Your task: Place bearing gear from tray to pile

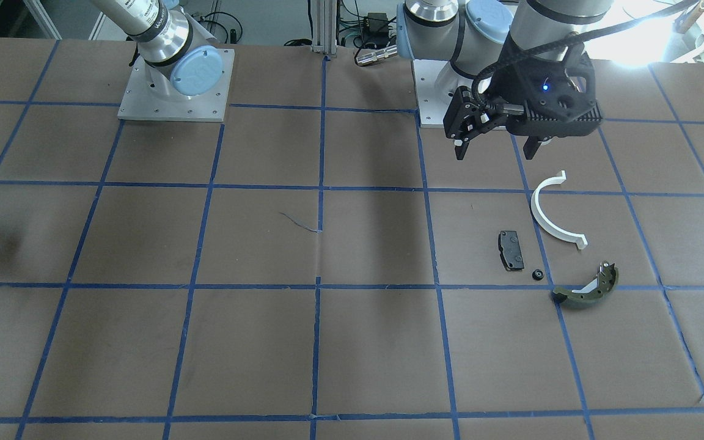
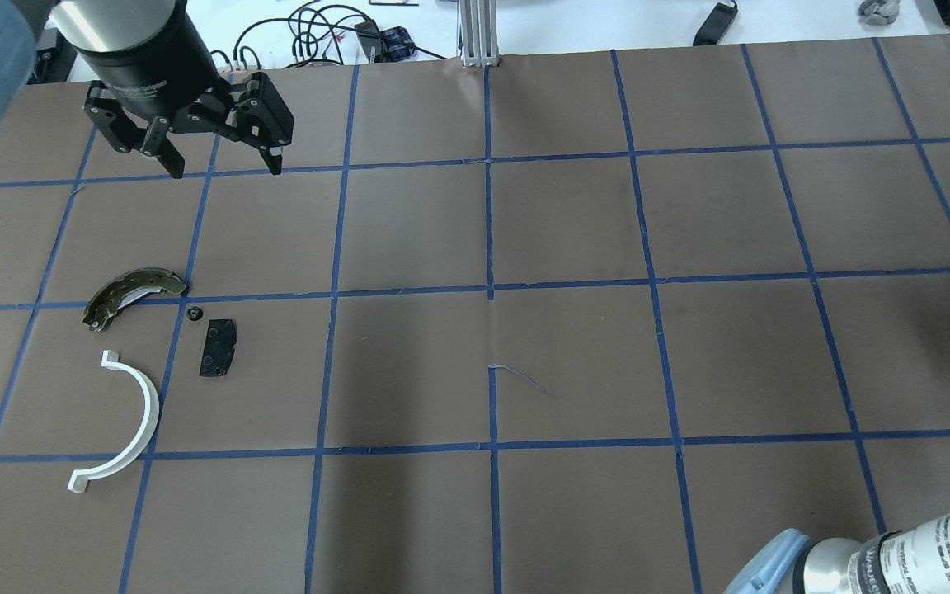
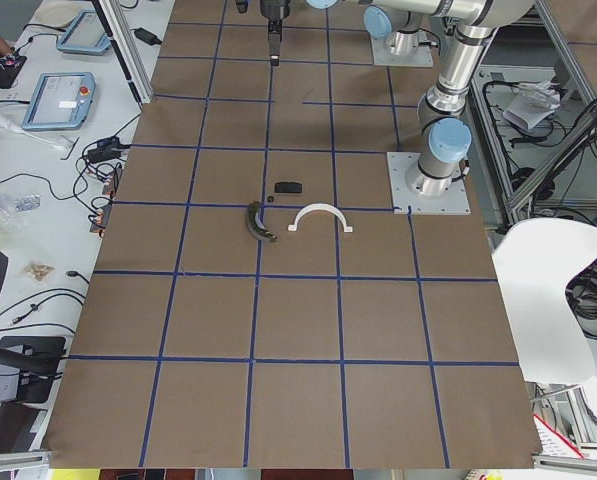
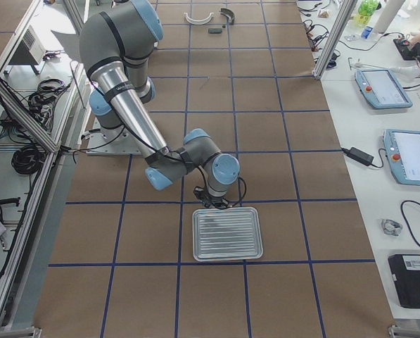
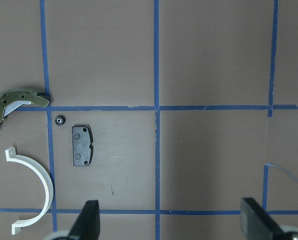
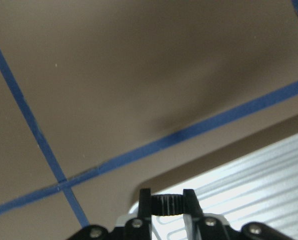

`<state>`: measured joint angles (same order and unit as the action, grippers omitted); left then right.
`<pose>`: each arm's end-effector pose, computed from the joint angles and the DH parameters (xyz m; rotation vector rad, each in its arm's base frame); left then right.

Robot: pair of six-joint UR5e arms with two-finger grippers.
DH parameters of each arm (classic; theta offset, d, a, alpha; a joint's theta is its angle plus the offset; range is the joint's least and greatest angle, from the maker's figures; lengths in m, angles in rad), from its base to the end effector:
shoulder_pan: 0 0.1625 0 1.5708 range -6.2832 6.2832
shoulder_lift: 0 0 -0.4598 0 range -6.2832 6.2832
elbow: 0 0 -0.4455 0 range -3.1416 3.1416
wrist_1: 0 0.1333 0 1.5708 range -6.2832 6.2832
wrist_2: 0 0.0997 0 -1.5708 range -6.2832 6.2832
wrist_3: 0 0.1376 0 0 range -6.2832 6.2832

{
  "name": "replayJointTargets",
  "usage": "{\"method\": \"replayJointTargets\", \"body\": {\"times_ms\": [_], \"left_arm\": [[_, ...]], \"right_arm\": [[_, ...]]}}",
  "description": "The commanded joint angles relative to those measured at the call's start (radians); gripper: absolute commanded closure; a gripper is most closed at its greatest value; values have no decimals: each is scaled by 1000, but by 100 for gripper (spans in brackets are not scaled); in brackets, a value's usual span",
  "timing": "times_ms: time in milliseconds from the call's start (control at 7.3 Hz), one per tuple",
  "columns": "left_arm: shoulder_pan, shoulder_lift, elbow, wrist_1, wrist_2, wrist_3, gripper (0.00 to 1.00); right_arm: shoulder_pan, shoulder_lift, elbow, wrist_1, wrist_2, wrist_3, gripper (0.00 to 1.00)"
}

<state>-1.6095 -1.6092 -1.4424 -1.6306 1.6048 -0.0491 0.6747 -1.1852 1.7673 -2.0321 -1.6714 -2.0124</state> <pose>-0.1504 -0.5598 0.5275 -0.0170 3.1085 -0.0492 -0.4154 -0.4853 0.1957 -1.6118 2.5640 0.1727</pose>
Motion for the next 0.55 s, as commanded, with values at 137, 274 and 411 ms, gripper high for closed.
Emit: {"method": "replayJointTargets", "body": {"times_ms": [137, 274, 411], "left_arm": [[0, 2, -3, 0, 0, -2, 0], [0, 0, -3, 0, 0, -2, 0], [0, 2, -3, 0, 0, -2, 0]], "right_arm": [[149, -202, 186, 7, 33, 275, 83], [220, -244, 257, -16, 88, 385, 83], [330, -254, 273, -32, 93, 537, 83]]}}
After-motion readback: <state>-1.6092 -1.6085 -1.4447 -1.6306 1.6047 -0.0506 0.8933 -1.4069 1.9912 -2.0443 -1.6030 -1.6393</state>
